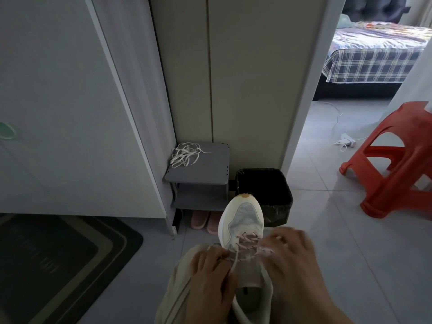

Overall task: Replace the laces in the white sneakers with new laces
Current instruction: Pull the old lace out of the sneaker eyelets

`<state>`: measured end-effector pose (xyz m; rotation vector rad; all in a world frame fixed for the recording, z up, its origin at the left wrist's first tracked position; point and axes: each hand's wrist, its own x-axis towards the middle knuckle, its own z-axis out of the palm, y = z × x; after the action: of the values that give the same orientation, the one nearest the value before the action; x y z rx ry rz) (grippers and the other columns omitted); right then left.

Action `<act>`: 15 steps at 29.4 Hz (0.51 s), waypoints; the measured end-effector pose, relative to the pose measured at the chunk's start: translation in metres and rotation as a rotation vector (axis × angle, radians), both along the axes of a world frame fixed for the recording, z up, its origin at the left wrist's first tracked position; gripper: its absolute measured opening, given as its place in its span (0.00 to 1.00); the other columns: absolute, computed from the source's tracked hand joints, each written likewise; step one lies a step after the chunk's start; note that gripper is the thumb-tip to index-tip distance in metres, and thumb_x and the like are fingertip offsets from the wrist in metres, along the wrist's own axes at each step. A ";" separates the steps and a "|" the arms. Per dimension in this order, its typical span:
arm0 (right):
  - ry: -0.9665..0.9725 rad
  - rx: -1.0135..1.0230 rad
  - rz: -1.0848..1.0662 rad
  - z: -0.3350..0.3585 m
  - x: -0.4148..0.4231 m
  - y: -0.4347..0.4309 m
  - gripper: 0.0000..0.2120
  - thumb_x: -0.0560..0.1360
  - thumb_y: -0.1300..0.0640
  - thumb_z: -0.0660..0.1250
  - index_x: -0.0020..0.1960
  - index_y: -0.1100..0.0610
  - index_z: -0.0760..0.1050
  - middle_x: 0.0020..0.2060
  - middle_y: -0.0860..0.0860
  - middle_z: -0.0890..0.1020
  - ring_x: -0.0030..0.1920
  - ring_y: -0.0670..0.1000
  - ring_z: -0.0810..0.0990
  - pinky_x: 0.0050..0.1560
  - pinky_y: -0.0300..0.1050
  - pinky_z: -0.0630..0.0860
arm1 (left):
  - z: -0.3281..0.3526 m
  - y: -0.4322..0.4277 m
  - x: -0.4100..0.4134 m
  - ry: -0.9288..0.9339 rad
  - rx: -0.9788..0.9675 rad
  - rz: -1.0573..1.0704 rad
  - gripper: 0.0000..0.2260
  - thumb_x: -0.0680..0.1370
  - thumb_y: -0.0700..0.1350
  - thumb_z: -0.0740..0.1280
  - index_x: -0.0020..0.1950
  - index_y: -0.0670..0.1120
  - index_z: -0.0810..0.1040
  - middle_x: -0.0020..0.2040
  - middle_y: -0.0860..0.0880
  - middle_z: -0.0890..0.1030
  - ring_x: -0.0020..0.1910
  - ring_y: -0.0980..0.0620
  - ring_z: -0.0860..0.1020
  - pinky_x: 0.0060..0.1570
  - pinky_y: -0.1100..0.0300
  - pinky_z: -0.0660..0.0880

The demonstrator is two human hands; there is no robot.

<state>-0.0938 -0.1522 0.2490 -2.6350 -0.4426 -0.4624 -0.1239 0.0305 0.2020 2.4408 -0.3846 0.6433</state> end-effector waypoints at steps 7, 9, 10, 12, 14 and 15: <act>0.213 -0.463 0.178 0.007 0.006 0.017 0.27 0.37 0.42 0.82 0.33 0.48 0.78 0.30 0.46 0.79 0.26 0.48 0.77 0.25 0.38 0.75 | 0.002 0.001 0.001 0.048 0.026 0.033 0.09 0.72 0.52 0.61 0.39 0.51 0.80 0.47 0.55 0.79 0.49 0.62 0.72 0.53 0.65 0.65; 0.211 -0.411 0.146 0.009 0.007 0.017 0.30 0.36 0.39 0.81 0.35 0.47 0.79 0.29 0.45 0.79 0.25 0.47 0.78 0.26 0.35 0.75 | 0.004 0.001 0.001 0.021 0.029 0.021 0.09 0.71 0.51 0.62 0.38 0.51 0.80 0.47 0.55 0.79 0.49 0.62 0.71 0.54 0.66 0.64; 0.238 -0.406 0.149 0.016 0.006 0.019 0.29 0.41 0.39 0.81 0.39 0.48 0.81 0.34 0.45 0.81 0.30 0.48 0.80 0.30 0.38 0.78 | 0.004 0.000 0.001 0.015 0.044 0.013 0.09 0.71 0.51 0.62 0.38 0.51 0.80 0.47 0.55 0.79 0.49 0.62 0.71 0.55 0.67 0.63; 0.251 -0.401 0.149 0.026 0.004 0.025 0.23 0.66 0.45 0.74 0.59 0.51 0.76 0.53 0.51 0.79 0.51 0.51 0.79 0.53 0.47 0.76 | 0.004 0.000 0.002 0.014 0.055 0.004 0.08 0.72 0.51 0.62 0.38 0.51 0.79 0.47 0.55 0.80 0.50 0.62 0.71 0.56 0.67 0.63; 0.278 -0.406 0.161 0.026 0.004 0.027 0.20 0.78 0.51 0.59 0.69 0.53 0.64 0.64 0.50 0.70 0.63 0.51 0.70 0.64 0.45 0.66 | 0.000 0.000 0.002 0.015 0.039 0.009 0.08 0.72 0.51 0.62 0.38 0.52 0.79 0.48 0.55 0.80 0.50 0.62 0.72 0.56 0.65 0.64; 0.271 -0.390 0.154 0.027 0.005 0.030 0.18 0.80 0.52 0.57 0.69 0.53 0.63 0.64 0.50 0.70 0.62 0.51 0.70 0.63 0.43 0.66 | -0.001 0.000 0.002 0.026 0.040 0.020 0.09 0.72 0.51 0.61 0.39 0.52 0.80 0.48 0.56 0.79 0.50 0.62 0.72 0.55 0.64 0.65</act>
<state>-0.0891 -0.1225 0.2763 -2.9444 -0.6986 0.0390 -0.1222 0.0306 0.2005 2.4909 -0.3666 0.6175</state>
